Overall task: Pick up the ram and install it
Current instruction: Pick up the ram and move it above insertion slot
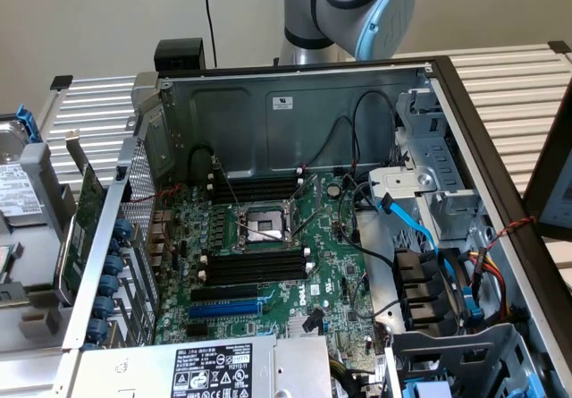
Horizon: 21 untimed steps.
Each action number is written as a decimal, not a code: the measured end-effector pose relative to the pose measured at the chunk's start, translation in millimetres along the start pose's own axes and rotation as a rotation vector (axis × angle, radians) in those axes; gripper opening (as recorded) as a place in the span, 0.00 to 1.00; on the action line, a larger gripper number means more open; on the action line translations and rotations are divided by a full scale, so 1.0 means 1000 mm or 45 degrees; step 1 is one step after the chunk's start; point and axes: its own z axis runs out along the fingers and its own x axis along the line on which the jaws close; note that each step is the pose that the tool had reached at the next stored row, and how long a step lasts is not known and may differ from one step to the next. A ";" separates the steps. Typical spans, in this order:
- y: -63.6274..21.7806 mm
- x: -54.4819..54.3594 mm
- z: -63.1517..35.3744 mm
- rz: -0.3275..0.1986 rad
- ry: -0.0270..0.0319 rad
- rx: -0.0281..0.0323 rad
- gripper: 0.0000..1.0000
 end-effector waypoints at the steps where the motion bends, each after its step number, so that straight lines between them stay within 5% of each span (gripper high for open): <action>1: -0.0006 0.000 -0.0044 0.000 -0.0001 0.0002 0.12; 12: -0.0234 0.009 -0.0543 0.000 0.0000 -0.0001 0.12; 21: -0.0530 0.023 -0.0950 0.000 -0.0003 -0.0008 0.12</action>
